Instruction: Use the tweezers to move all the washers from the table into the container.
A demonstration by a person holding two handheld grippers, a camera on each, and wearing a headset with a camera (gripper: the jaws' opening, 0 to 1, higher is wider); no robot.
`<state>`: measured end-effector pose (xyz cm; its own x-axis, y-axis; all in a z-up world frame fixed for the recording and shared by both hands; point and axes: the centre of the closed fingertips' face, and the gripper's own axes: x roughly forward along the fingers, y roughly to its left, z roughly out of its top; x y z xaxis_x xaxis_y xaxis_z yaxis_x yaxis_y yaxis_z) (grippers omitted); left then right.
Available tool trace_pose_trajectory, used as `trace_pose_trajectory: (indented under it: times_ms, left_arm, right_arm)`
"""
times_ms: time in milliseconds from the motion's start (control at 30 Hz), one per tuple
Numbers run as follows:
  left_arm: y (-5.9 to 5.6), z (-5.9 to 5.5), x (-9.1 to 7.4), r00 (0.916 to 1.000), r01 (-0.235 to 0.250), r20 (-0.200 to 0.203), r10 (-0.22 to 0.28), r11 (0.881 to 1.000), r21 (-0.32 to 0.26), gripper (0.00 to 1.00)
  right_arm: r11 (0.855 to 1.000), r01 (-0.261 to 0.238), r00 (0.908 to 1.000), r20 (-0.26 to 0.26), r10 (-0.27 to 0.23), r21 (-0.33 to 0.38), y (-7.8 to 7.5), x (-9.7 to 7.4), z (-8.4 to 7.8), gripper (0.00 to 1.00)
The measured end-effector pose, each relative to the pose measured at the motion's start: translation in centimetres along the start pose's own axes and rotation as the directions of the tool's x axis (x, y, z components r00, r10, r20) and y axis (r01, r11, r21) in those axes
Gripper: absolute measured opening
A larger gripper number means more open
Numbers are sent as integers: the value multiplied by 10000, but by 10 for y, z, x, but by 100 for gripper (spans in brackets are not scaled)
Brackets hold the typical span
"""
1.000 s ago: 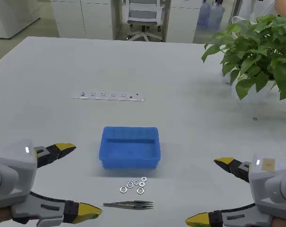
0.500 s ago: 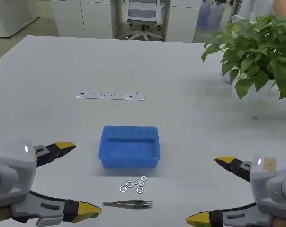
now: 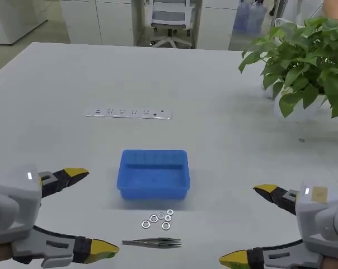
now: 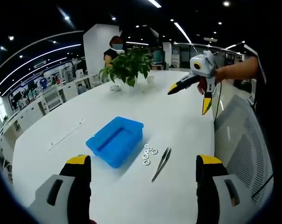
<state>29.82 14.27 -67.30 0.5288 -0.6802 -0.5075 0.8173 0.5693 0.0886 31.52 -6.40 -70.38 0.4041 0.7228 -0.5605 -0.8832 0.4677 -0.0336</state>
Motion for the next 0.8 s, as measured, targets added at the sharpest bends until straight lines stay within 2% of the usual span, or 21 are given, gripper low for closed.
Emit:
trace_pose_trajectory:
  times_ms: [800]
  left_arm:
    - [1, -3, -1, 10000, -31, -91, 31, 10000, -40, 99]
  right_arm:
    - [10000, -36, 10000, 62, 36, -41, -1, 0, 2, 100]
